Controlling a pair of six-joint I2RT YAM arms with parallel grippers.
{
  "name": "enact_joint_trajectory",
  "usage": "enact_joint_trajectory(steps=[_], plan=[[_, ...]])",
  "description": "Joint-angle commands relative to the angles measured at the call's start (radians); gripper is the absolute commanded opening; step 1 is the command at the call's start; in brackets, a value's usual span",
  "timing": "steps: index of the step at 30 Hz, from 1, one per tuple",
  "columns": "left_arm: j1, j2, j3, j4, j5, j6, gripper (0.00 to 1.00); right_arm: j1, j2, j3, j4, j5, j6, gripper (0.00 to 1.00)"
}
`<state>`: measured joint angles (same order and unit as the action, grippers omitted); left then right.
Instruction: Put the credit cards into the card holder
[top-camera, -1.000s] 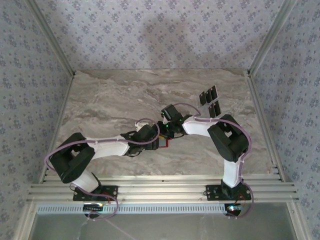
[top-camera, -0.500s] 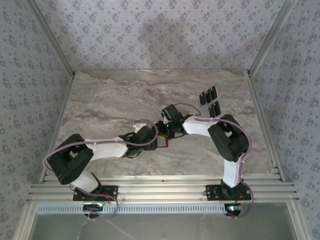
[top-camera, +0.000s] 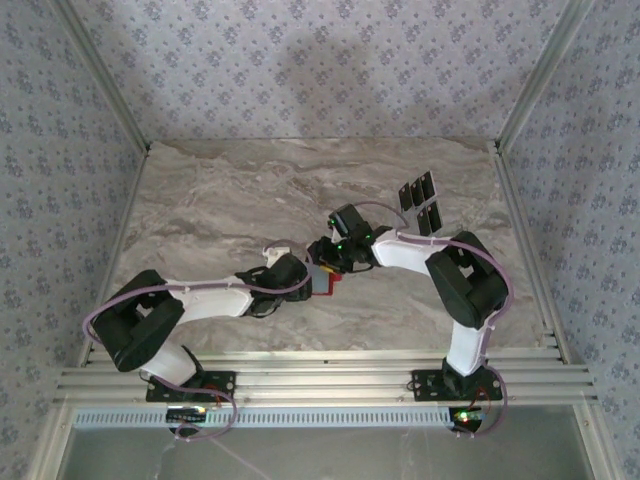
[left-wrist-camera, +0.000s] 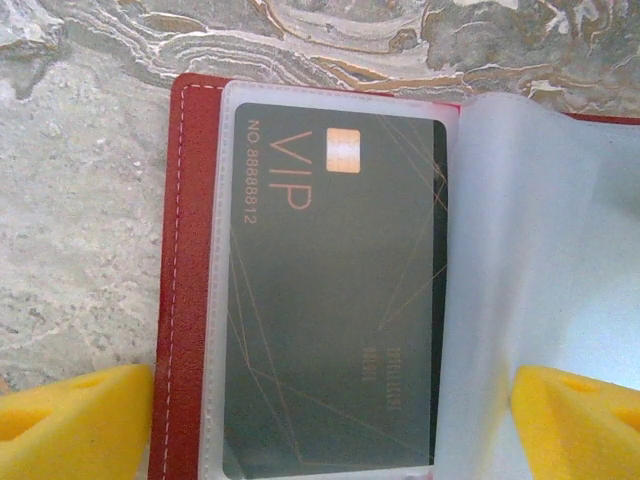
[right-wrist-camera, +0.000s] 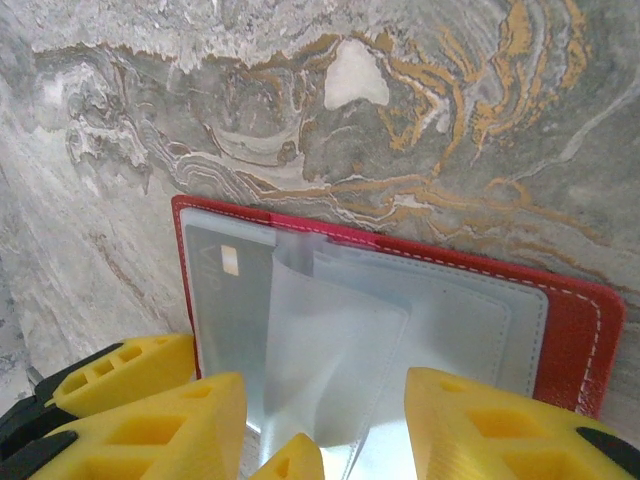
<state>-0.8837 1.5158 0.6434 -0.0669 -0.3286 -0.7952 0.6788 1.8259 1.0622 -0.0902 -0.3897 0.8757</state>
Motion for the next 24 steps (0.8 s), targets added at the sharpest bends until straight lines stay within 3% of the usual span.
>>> enact_joint_trajectory(steps=[1,24], plan=[[0.013,-0.007,-0.035,-0.099,-0.012,-0.019,0.92,0.016,0.01,-0.002,-0.016,0.005,0.008,0.48],[0.02,-0.011,-0.038,-0.091,-0.006,-0.014,0.92,0.021,0.085,0.007,0.028,0.014,0.015,0.5]])
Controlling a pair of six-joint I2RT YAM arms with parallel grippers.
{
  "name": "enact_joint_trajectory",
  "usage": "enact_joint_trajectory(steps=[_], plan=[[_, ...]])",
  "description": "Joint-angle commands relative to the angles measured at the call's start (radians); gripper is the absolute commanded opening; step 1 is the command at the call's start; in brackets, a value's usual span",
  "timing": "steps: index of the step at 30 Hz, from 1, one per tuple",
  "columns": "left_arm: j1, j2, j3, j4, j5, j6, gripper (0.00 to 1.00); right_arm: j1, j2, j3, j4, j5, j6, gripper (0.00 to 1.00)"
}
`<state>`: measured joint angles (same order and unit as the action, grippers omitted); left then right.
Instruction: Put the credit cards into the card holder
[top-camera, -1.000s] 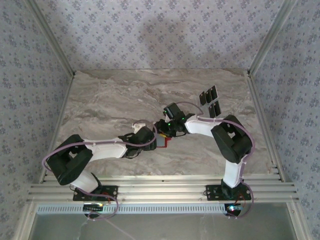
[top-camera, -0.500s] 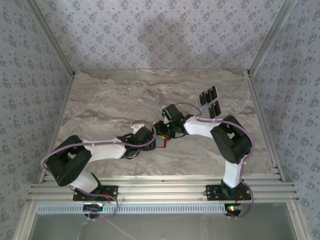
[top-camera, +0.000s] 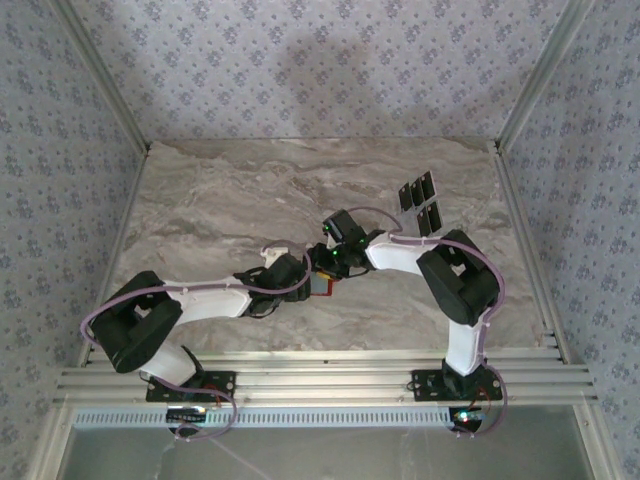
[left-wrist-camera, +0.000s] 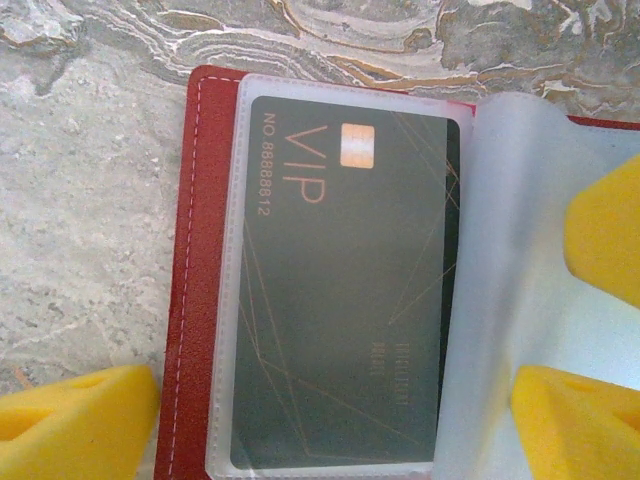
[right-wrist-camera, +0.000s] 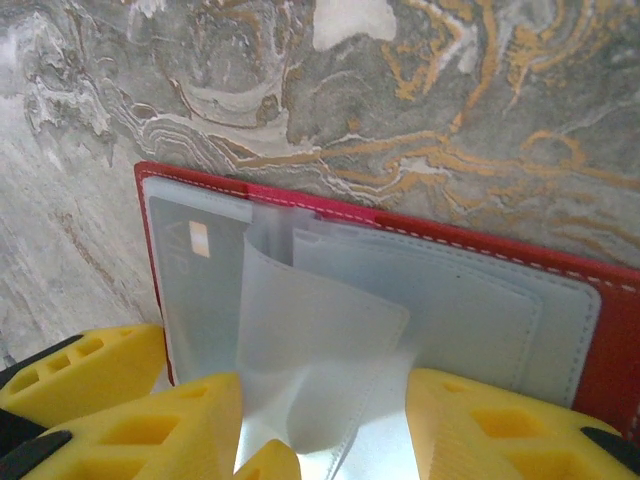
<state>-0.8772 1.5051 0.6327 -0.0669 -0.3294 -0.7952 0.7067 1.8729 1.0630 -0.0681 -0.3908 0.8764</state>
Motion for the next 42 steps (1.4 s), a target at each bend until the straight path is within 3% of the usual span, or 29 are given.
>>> enact_joint_trajectory(steps=[1,13,35,42], plan=[[0.013,-0.002,-0.027,-0.091,-0.005,-0.014,0.92,-0.009,0.04,0.007,0.019,0.006,0.014,0.5],[0.013,-0.027,-0.018,-0.101,-0.003,-0.009,0.94,-0.008,0.031,0.012,0.08,-0.041,0.016,0.5],[0.063,-0.343,-0.049,-0.206,-0.081,-0.016,1.0,0.049,0.054,0.121,0.034,-0.047,0.024,0.5],[0.106,-0.414,-0.069,-0.255,-0.082,-0.024,1.0,0.088,0.118,0.243,-0.033,-0.029,0.016,0.5]])
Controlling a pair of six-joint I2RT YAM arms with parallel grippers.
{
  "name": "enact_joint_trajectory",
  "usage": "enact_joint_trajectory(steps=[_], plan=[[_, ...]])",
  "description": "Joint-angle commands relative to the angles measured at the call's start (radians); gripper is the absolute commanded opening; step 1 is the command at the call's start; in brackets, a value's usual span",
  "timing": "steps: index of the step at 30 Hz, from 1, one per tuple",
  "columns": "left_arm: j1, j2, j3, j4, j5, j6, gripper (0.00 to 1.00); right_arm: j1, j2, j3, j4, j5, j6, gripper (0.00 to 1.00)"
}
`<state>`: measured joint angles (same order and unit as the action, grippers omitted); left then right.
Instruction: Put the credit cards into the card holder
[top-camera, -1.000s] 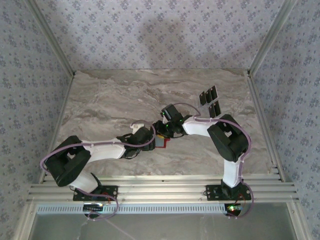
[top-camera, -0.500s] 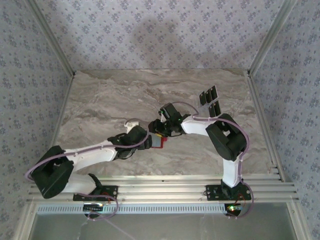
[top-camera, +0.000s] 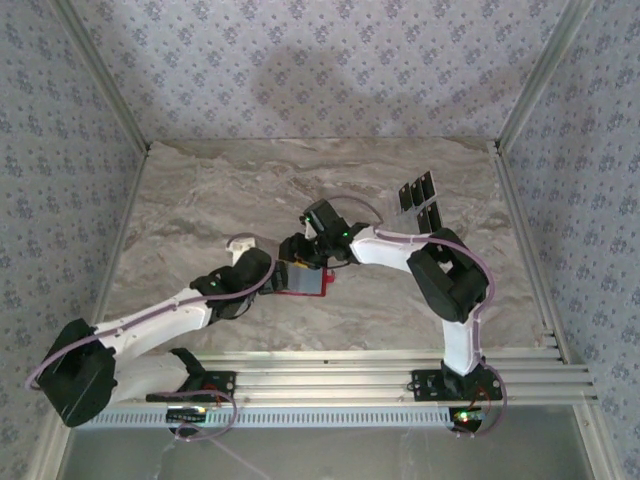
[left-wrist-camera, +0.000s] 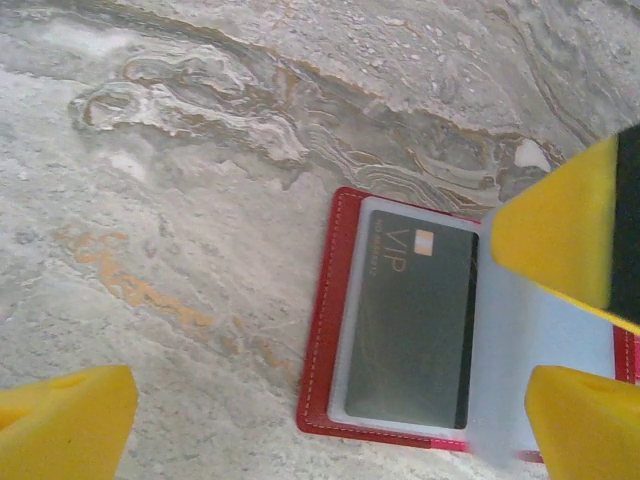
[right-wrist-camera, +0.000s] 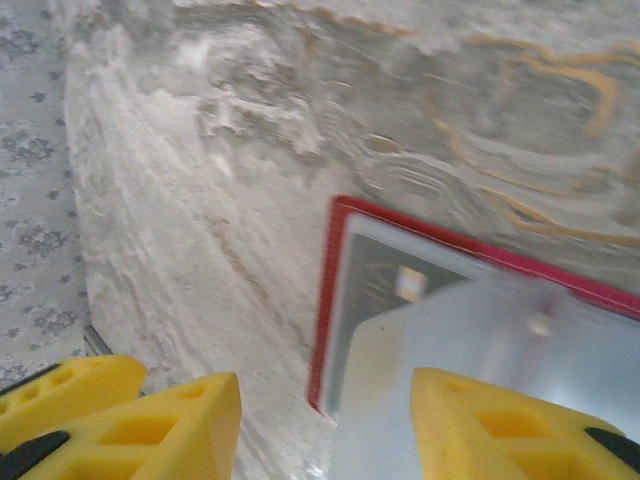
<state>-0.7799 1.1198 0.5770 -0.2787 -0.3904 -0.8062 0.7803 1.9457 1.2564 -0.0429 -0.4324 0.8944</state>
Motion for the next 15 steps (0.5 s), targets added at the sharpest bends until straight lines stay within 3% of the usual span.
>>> enact_joint_trajectory(steps=[1,15], plan=[[0.011,-0.037,-0.015,-0.046,-0.021,-0.013,1.0,0.02,0.063,0.066,-0.066,0.015,-0.002,0.5],[0.042,-0.118,-0.032,-0.099,-0.008,-0.015,1.0,0.05,0.191,0.187,-0.123,0.036,0.0,0.51]])
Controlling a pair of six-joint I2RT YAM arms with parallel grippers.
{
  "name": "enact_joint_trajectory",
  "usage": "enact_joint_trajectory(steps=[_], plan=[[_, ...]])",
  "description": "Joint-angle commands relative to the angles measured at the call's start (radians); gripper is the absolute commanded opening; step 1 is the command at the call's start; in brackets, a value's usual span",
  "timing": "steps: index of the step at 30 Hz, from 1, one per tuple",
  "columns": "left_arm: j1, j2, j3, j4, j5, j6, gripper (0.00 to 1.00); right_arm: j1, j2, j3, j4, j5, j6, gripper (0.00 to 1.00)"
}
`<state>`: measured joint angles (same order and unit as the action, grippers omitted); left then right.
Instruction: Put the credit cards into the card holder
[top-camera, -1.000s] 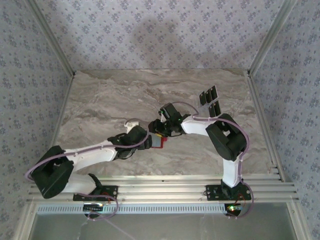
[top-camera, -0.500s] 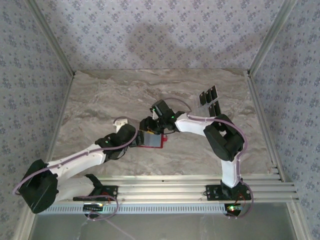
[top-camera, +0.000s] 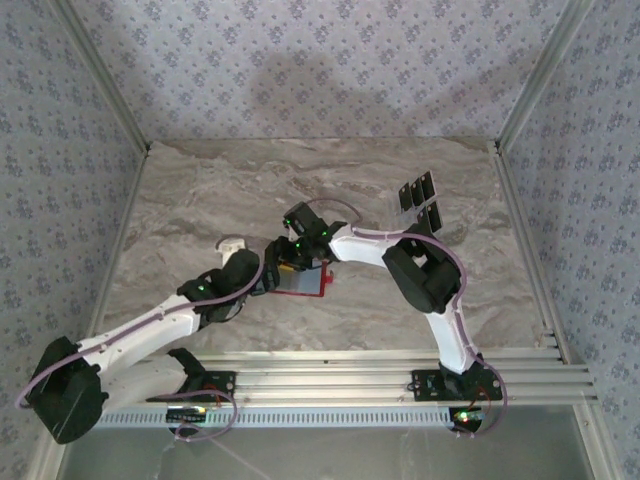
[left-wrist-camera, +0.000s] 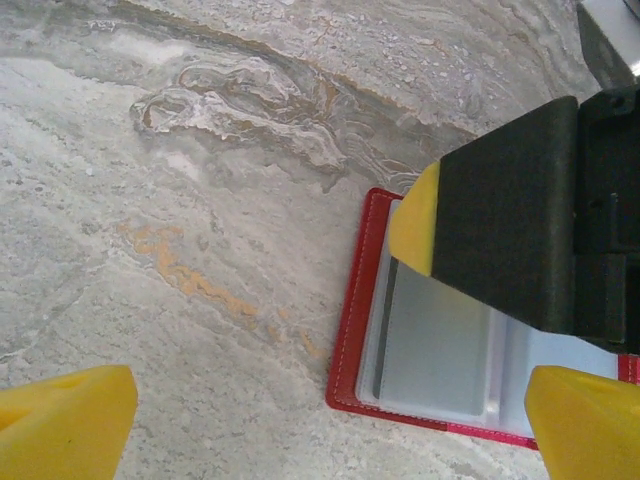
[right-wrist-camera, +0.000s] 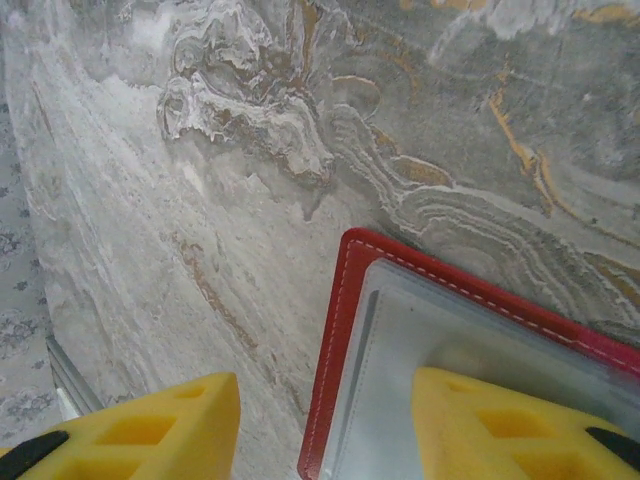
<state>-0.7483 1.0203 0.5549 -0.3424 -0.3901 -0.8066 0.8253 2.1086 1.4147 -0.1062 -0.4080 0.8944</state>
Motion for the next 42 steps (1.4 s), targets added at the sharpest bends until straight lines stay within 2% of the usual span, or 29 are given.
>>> enact_joint_trajectory(steps=[1,4,9,16,22,30,38,42], plan=[[0.014,-0.017,-0.011,-0.039,-0.003,-0.016,1.0,0.005,0.022,0.034,-0.063,0.008,-0.006,0.51],[0.03,-0.004,-0.011,-0.037,0.024,-0.012,1.0,-0.004,-0.007,0.046,-0.067,-0.007,-0.03,0.51],[0.052,0.05,-0.001,-0.014,0.075,0.008,1.0,-0.053,-0.142,0.028,-0.104,-0.001,-0.094,0.51],[0.086,0.193,0.062,0.026,0.15,0.068,1.0,-0.207,-0.342,0.009,-0.386,0.078,-0.254,0.51],[0.144,0.299,0.107,0.062,0.214,0.112,1.0,-0.375,-0.413,0.046,-0.64,0.333,-0.445,0.49],[0.167,0.37,0.144,0.077,0.244,0.127,1.0,-0.459,-0.291,0.208,-0.769,0.655,-0.621,0.45],[0.167,0.421,0.161,0.085,0.248,0.119,1.0,-0.5,-0.114,0.35,-0.797,0.796,-0.68,0.41],[0.166,0.441,0.17,0.085,0.251,0.123,1.0,-0.517,-0.054,0.405,-0.798,0.816,-0.698,0.39]])
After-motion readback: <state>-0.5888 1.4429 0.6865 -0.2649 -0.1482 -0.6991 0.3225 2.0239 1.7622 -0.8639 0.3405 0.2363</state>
